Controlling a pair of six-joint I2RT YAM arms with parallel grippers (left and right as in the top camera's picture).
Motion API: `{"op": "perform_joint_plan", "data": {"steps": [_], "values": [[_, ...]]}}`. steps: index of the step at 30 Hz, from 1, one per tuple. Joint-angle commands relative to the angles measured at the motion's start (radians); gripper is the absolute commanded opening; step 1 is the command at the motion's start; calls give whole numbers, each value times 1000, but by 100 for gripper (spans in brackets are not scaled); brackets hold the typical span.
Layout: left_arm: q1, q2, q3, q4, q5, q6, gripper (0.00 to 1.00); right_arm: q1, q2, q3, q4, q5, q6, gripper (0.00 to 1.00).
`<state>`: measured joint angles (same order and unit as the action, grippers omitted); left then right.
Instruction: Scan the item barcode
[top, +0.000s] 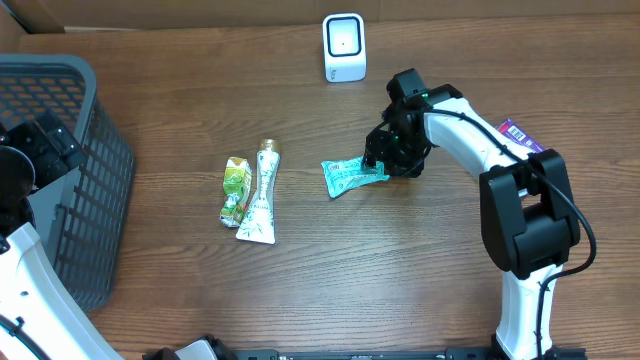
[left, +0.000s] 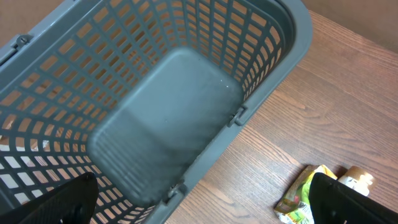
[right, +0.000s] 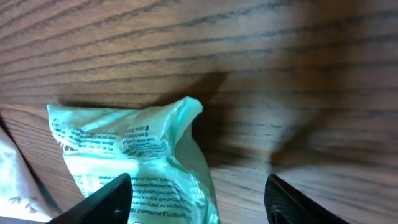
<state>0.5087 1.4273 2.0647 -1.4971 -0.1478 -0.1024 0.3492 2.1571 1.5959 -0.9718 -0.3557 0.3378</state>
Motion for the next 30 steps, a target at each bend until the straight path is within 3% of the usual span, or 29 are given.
{"op": "perform_joint_plan", "data": {"steps": [1,5,10,13,16,19,20,22,30], "values": [[2,0,11,2,-9,-10,100,-13,-14,-6,6,-34,-164,70],[2,0,11,2,-9,-10,100,-31,6,-8,16,-119,-376,72],[2,0,11,2,-9,-10,100,-48,49,-8,44,-235,-452,67],[2,0,11,2,-9,-10,100,-48,89,-10,72,-341,-451,50],[2,0,11,2,-9,-10,100,-46,114,-24,110,-423,-444,45],[2,0,11,2,-9,-10,100,-42,132,-26,127,-443,-439,34],[2,0,11,2,-9,-10,99,-42,133,-26,129,-443,-439,28],[2,0,11,2,-9,-10,100,-42,133,-26,133,-443,-439,4],[2,0,11,2,-9,-10,100,-76,95,14,148,-500,-387,4]]}}
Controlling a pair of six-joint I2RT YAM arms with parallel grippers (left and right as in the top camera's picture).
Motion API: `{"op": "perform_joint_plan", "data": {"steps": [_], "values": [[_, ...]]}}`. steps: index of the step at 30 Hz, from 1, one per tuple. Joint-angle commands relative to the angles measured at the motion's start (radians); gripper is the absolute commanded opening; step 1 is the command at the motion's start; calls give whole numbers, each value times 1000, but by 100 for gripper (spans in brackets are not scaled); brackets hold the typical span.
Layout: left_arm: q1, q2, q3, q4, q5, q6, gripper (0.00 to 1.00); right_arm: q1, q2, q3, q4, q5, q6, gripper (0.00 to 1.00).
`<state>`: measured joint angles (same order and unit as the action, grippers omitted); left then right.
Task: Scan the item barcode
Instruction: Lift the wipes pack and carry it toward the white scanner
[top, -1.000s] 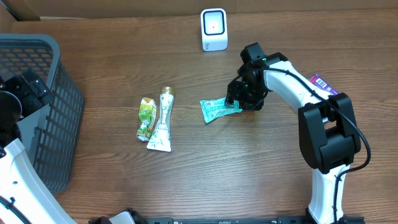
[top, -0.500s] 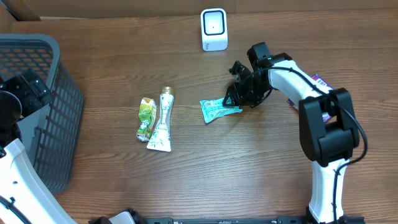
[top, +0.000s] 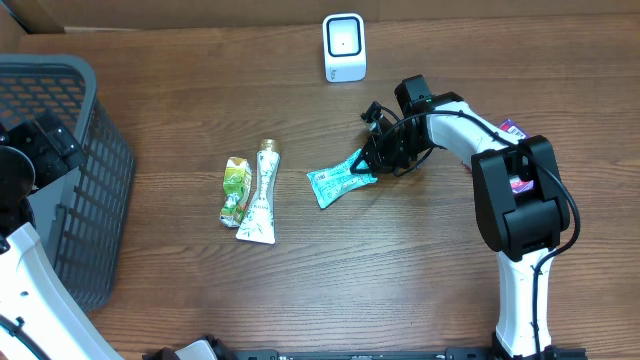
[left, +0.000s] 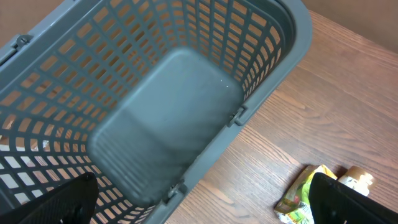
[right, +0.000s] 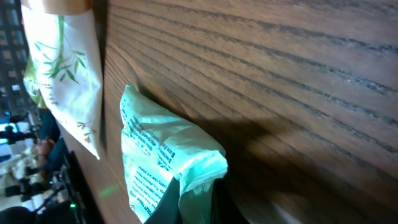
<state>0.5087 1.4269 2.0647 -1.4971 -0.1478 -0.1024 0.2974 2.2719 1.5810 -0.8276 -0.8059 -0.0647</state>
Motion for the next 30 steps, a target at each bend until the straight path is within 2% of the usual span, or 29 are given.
{"op": "perform_joint_plan", "data": {"steps": [1,13,17,22,26,30], "values": [[2,0,11,2,-9,-10,99,-32,-39,38,3,-68,16,4],[2,0,11,2,-9,-10,99,-109,-379,66,35,-69,39,4],[2,0,11,2,-9,-10,99,-116,-426,66,45,-2,100,4],[2,0,11,2,-9,-10,100,-115,-431,66,41,21,99,4],[2,0,11,2,-9,-10,99,-97,-431,66,72,202,99,4],[2,0,11,2,-9,-10,100,-31,-430,66,175,639,99,4]]}}
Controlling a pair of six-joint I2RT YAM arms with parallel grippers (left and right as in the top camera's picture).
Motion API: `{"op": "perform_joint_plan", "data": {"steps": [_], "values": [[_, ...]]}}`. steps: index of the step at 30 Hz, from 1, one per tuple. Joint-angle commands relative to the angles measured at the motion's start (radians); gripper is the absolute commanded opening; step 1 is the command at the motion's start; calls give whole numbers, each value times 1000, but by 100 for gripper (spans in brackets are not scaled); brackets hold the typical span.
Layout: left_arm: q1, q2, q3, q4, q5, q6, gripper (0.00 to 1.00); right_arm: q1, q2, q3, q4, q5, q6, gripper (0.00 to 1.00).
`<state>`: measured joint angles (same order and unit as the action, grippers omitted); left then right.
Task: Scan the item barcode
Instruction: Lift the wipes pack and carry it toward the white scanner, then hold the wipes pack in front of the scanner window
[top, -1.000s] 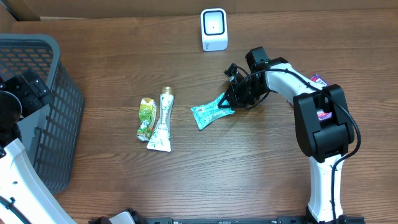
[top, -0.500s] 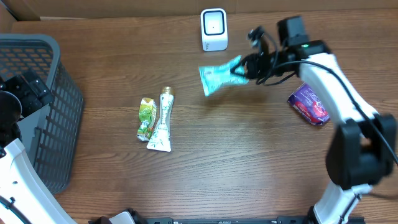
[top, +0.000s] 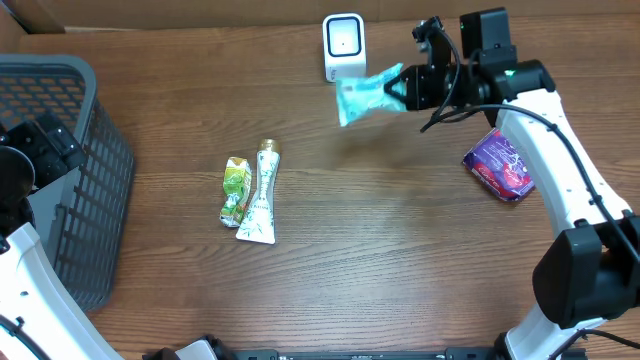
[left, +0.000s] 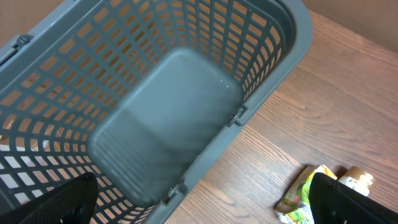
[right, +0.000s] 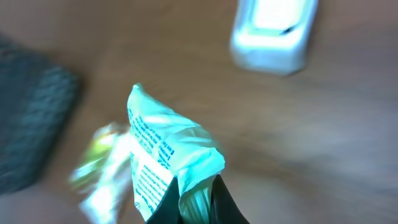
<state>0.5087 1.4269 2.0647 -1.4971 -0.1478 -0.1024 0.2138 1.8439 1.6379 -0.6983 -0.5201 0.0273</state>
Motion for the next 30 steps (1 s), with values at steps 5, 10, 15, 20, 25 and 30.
{"op": "perform_joint_plan", "data": {"steps": [5,10,15,20,25,30], "values": [[2,0,11,2,-9,-10,100,161,6,6,284,781,-170,4],[2,0,11,2,-9,-10,100,213,53,6,535,790,-566,4],[2,0,11,2,-9,-10,100,223,153,6,835,849,-816,4],[2,0,11,2,-9,-10,100,241,276,6,1060,881,-998,4],[2,0,11,2,-9,-10,100,263,383,6,1190,916,-1281,4],[2,0,11,2,-9,-10,99,285,446,6,1305,923,-1439,4]]}}
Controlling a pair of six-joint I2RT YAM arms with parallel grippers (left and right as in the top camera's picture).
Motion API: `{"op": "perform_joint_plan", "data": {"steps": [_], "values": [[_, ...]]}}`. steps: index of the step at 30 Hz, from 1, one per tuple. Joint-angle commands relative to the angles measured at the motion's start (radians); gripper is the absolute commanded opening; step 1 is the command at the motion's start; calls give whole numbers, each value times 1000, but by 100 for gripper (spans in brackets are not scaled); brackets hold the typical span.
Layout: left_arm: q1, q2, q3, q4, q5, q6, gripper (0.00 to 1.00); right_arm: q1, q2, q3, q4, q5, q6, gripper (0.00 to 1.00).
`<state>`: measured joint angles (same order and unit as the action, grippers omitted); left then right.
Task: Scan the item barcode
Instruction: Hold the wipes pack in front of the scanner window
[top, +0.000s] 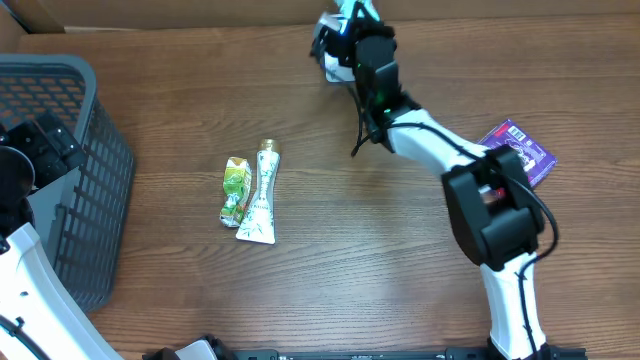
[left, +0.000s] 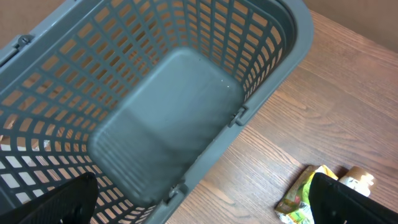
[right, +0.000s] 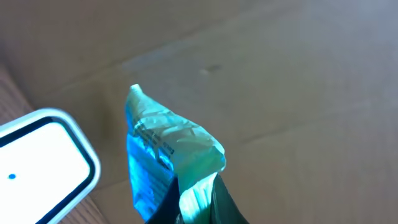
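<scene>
My right gripper (right: 194, 200) is shut on the bottom edge of a crumpled teal packet (right: 163, 146), which stands upright above the fingers. In the right wrist view the white scanner (right: 42, 163) is at the left, close beside the packet, with brown cardboard behind. In the overhead view the right arm (top: 420, 140) reaches to the table's far edge and covers most of the scanner (top: 329, 62). My left gripper (left: 202, 202) hangs open over the grey basket (left: 186, 50), holding nothing.
A green pouch (top: 236, 190) and a white tube-shaped pouch (top: 260, 195) lie side by side at mid-left of the table. A purple packet (top: 516, 150) lies at the right. The grey basket (top: 70, 120) stands at the left edge. A cardboard wall runs along the back.
My right gripper has moved the teal packet from the scanner's right to right by the scanner at the table's far edge. The purple packet lies a little higher. The left arm is unchanged.
The teal packet lay on the table with my right gripper open over it. Then the gripper was shut on its edge. After that it held the packet in the air near the scanner, and now holds it close beside the scanner. The left arm stayed over the basket.
</scene>
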<state>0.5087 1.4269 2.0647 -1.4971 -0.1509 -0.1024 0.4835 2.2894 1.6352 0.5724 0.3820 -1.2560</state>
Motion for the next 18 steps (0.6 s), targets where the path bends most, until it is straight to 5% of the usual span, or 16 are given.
{"op": "perform_joint_plan", "data": {"steps": [1,18], "values": [[2,0,11,2,-6,-10,100,18,8,9,33,17,-189,4],[2,0,11,2,-6,-10,100,9,14,9,-59,-1,-240,4]]}}
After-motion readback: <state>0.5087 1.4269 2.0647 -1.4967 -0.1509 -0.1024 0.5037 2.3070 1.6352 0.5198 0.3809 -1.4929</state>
